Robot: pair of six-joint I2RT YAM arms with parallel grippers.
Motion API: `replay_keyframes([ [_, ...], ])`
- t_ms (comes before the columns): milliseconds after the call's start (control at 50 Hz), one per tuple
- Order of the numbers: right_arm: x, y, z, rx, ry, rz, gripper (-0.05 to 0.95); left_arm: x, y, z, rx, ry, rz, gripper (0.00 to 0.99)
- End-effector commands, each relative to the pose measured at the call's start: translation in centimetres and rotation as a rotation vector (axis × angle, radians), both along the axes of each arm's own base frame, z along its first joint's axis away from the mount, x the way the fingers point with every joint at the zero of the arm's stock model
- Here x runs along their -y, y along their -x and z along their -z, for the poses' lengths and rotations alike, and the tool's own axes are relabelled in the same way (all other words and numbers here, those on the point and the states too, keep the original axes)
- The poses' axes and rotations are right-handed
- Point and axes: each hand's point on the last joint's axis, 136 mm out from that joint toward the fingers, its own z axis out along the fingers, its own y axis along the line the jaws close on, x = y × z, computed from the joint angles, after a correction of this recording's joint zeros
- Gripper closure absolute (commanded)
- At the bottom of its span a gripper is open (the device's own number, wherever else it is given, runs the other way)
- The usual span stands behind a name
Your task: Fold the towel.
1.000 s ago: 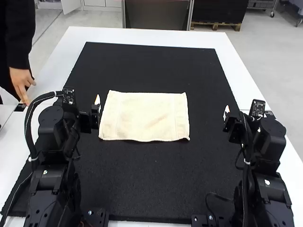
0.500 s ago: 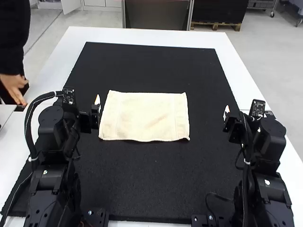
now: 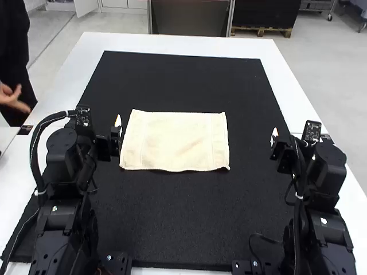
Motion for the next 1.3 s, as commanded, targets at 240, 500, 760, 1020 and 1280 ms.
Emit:
replay_keyframes([
  [240,0.4,0.0,0.1,0.002,0.009,0.021,-0.01,0.0,0.0,-0.1,0.008,0.002,0.002,0.036],
  [500,0.2,0.0,0.1,0.001,0.008,0.009,-0.01,0.0,0.0,-0.1,0.008,0.002,0.002,0.036],
  [760,-0.4,0.5,-7.2,0.284,0.187,-0.017,0.02,-0.6,1.2,-7.5,0.302,-0.12,-0.056,0.039],
  [1020,-0.4,2.9,-17.4,0.464,0.147,0.004,0.01,0.1,4.0,-15.1,0.479,-0.224,-0.059,0.039],
  [1280,0.9,-3.0,-23.0,0.325,0.063,0.026,-0.01,-0.5,4.2,-21.8,0.53,-0.224,-0.101,0.046],
])
